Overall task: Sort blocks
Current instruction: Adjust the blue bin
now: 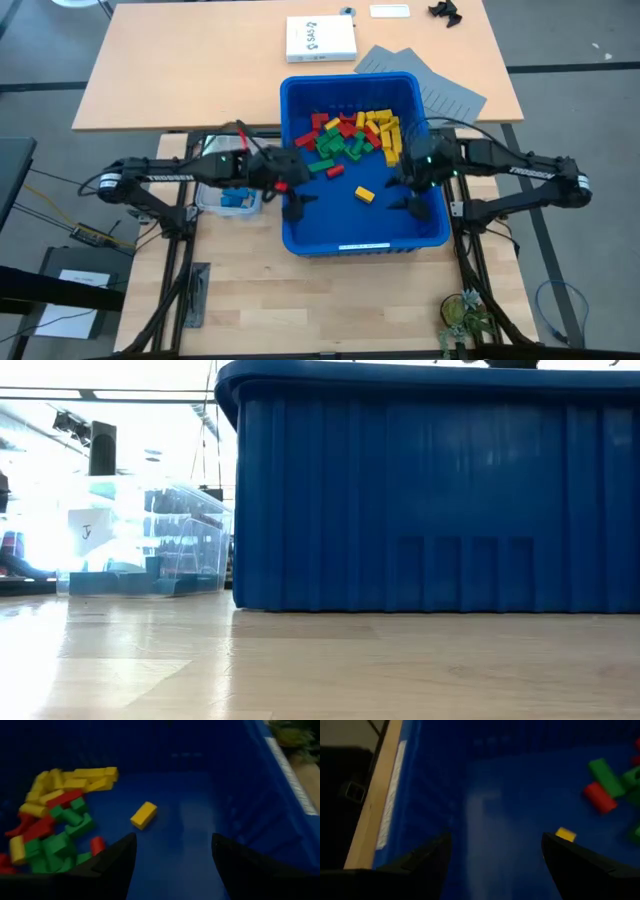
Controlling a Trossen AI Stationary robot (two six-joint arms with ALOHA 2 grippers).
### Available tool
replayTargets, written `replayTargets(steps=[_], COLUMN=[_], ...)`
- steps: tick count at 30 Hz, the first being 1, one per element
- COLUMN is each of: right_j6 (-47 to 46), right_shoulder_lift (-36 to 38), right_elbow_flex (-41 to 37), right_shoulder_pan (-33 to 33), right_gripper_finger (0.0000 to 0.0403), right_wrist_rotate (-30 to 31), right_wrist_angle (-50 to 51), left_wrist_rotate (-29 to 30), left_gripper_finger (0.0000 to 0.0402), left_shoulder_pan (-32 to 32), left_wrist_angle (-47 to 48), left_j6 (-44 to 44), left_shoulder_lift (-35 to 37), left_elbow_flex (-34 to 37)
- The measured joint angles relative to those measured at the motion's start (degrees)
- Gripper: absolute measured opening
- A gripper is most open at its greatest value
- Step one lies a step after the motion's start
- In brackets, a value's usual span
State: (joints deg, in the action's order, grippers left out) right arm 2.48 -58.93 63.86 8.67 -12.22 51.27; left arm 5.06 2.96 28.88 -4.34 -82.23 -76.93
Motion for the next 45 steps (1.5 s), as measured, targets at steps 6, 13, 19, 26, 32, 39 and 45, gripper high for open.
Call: replayTargets(steps=[6, 13, 19, 26, 32, 39, 45], right_j6=[-11.17, -21.68, -28.95, -36.09, -38.35, -37.80, -33.40], right_shoulder_lift=[1.45, 1.03, -1.31, -3.50, -4.58, -4.57, -4.69], right_elbow_flex=[0.00, 0.00, 0.00, -1.49, -8.95, -10.02, -9.56], right_shoulder_pan=[-12.40, -25.94, -34.65, -40.43, -41.32, -41.43, -41.44], right_gripper_finger=[0.0306, 0.0306, 0.0306, 0.0306, 0.0305, 0.0258, 0.0173], right_wrist_rotate=[2.08, 11.33, 20.62, 28.92, 25.14, 29.35, 31.37], right_wrist_angle=[2.13, 6.62, 11.71, 13.03, 12.77, 10.66, 5.03], left_wrist_rotate=[0.69, 4.47, 4.76, 4.57, 4.61, 5.24, 4.86], left_gripper_finger=[0.0260, 0.0237, 0.0232, 0.0232, 0.0232, 0.0229, 0.0182], left_shoulder_pan=[-6.93, -13.42, -16.83, -17.72, -17.77, -17.71, -17.60], left_wrist_angle=[-0.78, -0.68, 0.02, -0.32, 0.73, 1.64, 1.51], left_j6=[0.64, 5.67, 6.45, 6.50, 6.15, 6.12, 7.87], left_shoulder_lift=[-2.19, -3.30, -4.70, -7.96, -11.81, -12.30, -12.34], left_elbow_flex=[0.00, 0.00, 0.01, -0.27, -0.07, -0.15, -0.20])
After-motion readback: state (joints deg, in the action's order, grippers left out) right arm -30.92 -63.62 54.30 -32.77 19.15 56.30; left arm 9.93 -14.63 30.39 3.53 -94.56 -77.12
